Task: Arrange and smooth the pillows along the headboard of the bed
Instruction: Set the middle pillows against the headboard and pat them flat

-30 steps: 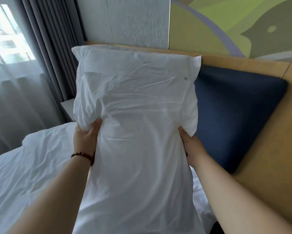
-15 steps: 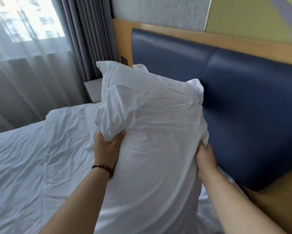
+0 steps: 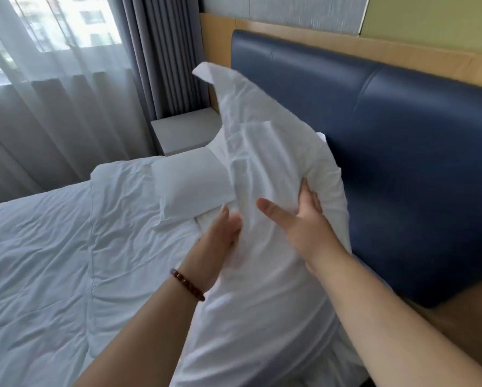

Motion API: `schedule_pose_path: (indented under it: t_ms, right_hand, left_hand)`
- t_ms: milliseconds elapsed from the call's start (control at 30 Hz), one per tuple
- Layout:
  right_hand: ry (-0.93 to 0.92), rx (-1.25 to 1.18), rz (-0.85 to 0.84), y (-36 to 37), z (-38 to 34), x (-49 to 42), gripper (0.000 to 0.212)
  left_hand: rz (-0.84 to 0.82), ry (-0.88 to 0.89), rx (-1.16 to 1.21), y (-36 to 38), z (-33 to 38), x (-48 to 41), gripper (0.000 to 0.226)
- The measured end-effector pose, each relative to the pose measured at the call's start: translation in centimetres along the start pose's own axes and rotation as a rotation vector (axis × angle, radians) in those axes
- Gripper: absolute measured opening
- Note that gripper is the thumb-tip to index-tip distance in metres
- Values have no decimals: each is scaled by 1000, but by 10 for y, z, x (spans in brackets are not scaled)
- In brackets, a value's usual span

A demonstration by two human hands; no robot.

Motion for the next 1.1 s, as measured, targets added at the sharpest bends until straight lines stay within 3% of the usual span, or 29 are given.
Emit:
schedule_pose_path:
  t_ms: [133, 233, 333, 467, 567, 600, 733, 867, 1000, 1100]
  right_hand:
    - [73, 31, 186, -14, 4, 18, 142]
    - [103, 83, 338, -28, 17, 33, 140]
    - [106, 131, 520, -41, 38, 52, 113]
    - [111, 203, 618, -52, 57, 58, 72]
    - [127, 208, 646, -61, 69, 52, 62]
    - [135, 189, 658, -67, 75, 50, 61]
    - [196, 103, 661, -92, 101, 46, 50]
    - [247, 25, 608, -108, 127, 40, 38]
    - [298, 7, 610, -125, 154, 27, 42]
    - [320, 21, 636, -145, 170, 23, 48]
  left_hand:
    - [-200, -106, -23, 24, -11, -13, 77]
    - [-325, -167, -3, 42, -31, -19, 65]
    - [-405, -190, 59, 65, -42, -14, 50]
    - [-212, -119, 54, 71, -60, -25, 31]
    - [79, -41, -231, 56, -72, -49, 21]
    - [104, -49, -319, 50, -78, -60, 24]
    - [25, -252, -515, 43, -101, -104, 72]
    - [-68, -329, -610, 57, -112, -145, 88]
    - [-77, -387, -573, 61, -123, -191, 106]
    - [-68, -397, -492, 66, -133, -217, 101]
Point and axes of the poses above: each hand's wrist, its own x-axis away from the middle knuckle, its own y-axis out of the palm, z = x × y, the point moved 2 cm from there along -x, towards the middle knuckle, and after that the axes turned 13 degrees about -y, right-handed, at the moved point
